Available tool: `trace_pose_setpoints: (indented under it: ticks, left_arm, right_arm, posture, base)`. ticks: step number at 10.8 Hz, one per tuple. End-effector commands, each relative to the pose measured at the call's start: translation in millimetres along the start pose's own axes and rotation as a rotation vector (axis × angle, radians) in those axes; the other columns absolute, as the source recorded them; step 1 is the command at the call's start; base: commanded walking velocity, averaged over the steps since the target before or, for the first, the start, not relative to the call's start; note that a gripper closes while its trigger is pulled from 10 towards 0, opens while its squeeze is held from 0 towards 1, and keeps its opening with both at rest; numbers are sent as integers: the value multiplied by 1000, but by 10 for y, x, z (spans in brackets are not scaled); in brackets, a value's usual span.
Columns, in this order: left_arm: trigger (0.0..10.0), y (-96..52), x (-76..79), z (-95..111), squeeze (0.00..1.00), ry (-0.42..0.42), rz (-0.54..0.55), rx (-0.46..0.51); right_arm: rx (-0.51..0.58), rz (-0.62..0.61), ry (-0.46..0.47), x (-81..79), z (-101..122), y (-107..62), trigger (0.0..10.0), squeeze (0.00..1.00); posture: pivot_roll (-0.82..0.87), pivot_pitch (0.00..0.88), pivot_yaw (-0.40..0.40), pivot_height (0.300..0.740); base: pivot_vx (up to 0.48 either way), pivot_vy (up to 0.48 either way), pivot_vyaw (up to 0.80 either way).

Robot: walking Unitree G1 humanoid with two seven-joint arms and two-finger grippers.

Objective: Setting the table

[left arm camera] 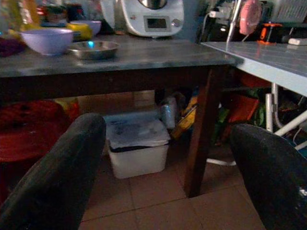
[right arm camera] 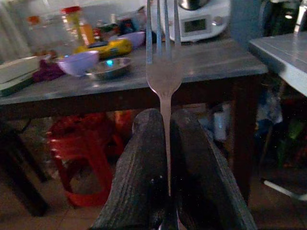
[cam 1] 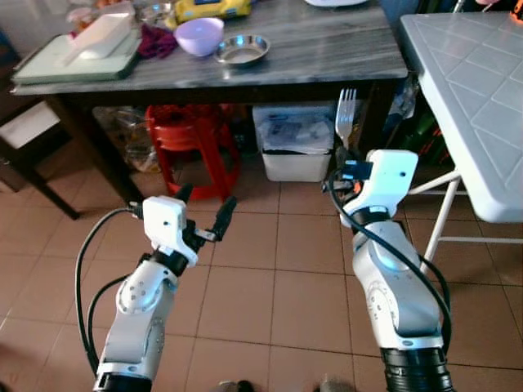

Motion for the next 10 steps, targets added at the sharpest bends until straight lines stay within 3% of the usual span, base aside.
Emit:
trace_pose_setpoints:
  ticks: [1, 4, 10]
  left_arm:
    - [10000, 0, 26, -14, 0, 1, -19, -9]
    - [10000, 20, 36, -13, 0, 1, -22, -8]
    - [10000, 30, 49, -28, 0, -1, -29, -11]
  right_arm:
    - [15, -14, -3, 30, 27, -1, 10000, 0]
    - [16, -17, -3, 39, 26, 3, 10000, 0]
    - [15, -20, -5, 47, 15, 4, 10000, 0]
  posture:
    - [-106, 168, 106, 740]
    - [-108, 165, 106, 740]
    - [-111, 157, 108, 740]
  base:
    - [322, 0, 0]
    - [319, 0, 0]
    - [356, 0, -503]
Point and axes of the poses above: a point about 5 cm out from each wrist's last joint towards the gripper, its own y axis pointing out of the wrist towards the gripper, its own z axis along the axis of the wrist's last joint, x = y × z, the point moved 1 cm from there along y, pointing out of the wrist towards the gripper, and after that the axes turned 4 degrees about y, right-handed, at the moved point
